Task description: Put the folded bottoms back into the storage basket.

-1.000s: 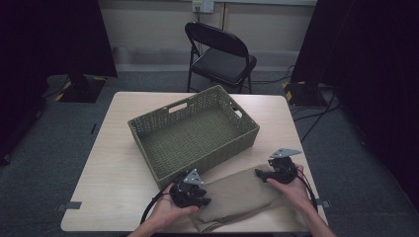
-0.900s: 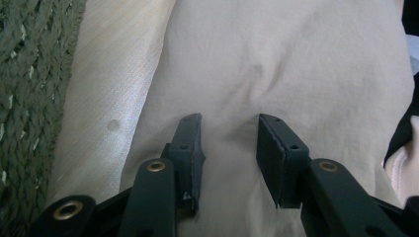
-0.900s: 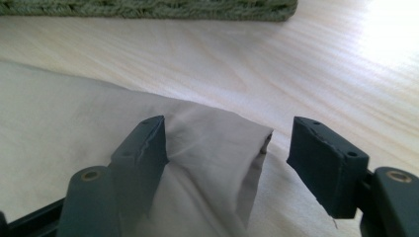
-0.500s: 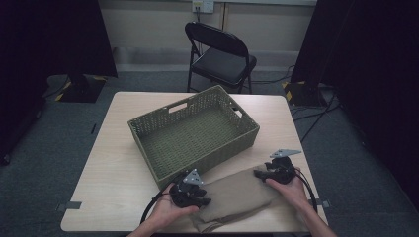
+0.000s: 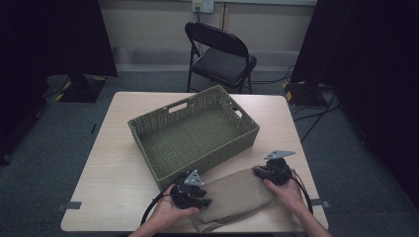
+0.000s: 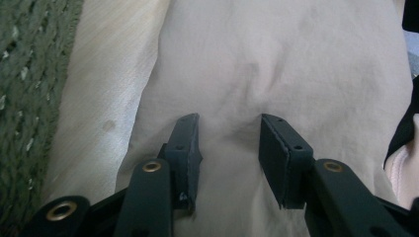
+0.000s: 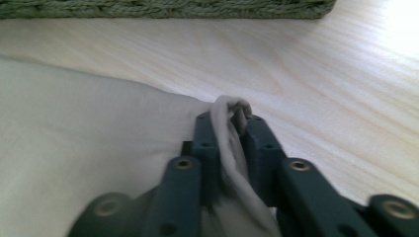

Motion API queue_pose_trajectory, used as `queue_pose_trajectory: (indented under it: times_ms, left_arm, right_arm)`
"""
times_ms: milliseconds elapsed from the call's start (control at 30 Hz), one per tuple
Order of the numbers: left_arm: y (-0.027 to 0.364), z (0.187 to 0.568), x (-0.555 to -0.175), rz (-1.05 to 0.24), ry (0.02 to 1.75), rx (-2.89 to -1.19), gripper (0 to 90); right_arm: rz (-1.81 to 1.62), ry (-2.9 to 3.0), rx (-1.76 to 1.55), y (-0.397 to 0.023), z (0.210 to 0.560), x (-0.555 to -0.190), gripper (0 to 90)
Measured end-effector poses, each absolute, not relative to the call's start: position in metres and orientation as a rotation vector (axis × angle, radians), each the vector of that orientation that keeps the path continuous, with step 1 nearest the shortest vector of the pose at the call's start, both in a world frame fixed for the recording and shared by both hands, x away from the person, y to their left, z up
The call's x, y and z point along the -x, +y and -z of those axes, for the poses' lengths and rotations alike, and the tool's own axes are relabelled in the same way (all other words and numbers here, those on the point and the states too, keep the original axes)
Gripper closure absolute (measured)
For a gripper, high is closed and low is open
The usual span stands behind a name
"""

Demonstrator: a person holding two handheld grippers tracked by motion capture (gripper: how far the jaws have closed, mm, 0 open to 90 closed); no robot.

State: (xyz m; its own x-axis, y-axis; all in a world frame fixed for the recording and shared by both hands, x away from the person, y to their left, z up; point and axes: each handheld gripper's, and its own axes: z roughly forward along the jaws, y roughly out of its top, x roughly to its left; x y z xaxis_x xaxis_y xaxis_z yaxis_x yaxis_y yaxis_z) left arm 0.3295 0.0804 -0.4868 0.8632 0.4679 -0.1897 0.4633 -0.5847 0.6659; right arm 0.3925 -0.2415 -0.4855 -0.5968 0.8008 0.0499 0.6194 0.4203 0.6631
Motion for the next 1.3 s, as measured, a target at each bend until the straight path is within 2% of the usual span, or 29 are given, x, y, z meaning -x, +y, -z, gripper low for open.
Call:
queue_pose_trajectory:
  times_ms: [267, 367, 433, 467, 600, 767, 833, 1000, 1133, 1167, 1267, 1300]
  left_arm:
    - [0.064, 0.489, -0.319, 0.014, 0.595, -2.273, 61.0]
    - [0.064, 0.484, -0.321, 0.056, 0.63, -2.268, 57.6]
    - [0.071, 0.478, -0.322, 0.052, 0.667, -2.246, 58.8]
    - [0.078, 0.476, -0.323, 0.022, 0.695, -2.246, 55.1]
    - [0.101, 0.472, -0.323, 0.016, 0.773, -2.208, 49.9]
    - [0.118, 0.468, -0.315, 0.004, 0.799, -2.18, 48.5]
    - [0.116, 0.472, -0.314, -0.036, 0.828, -2.203, 46.3]
    - [0.109, 0.485, -0.319, 0.029, 0.835, -2.263, 34.2]
    - [0.1, 0.486, -0.316, 0.024, 0.797, -2.288, 33.7]
    - [0.097, 0.487, -0.313, -0.018, 0.787, -2.292, 33.7]
    - [0.091, 0.486, -0.311, -0.095, 0.745, -2.327, 39.0]
    - [0.09, 0.487, -0.311, -0.105, 0.743, -2.327, 43.1]
  right_arm:
    - [-0.976, 2.395, -1.303, -0.252, 0.486, -0.402, 81.8]
    - [-0.998, 2.404, -1.268, -0.257, 0.487, -0.403, 81.8]
    - [-1.001, 2.411, -1.254, -0.26, 0.487, -0.403, 81.6]
    - [-1.017, 2.414, -1.282, -0.264, 0.487, -0.404, 81.4]
    - [-1.023, 2.415, -1.304, -0.267, 0.487, -0.404, 81.4]
    - [-0.982, 2.412, -1.265, -0.263, 0.486, -0.401, 81.2]
    - [-0.987, 2.411, -1.276, -0.264, 0.486, -0.402, 81.1]
    - [-0.987, 2.411, -1.272, -0.265, 0.486, -0.402, 80.3]
    - [-0.969, 2.4, -1.259, -0.266, 0.486, -0.402, 78.5]
    - [-0.97, 2.395, -1.27, -0.267, 0.486, -0.402, 77.5]
    - [-0.971, 2.362, -1.289, -0.269, 0.485, -0.401, 65.5]
    - [-0.991, 2.339, -1.286, -0.27, 0.482, -0.4, 57.8]
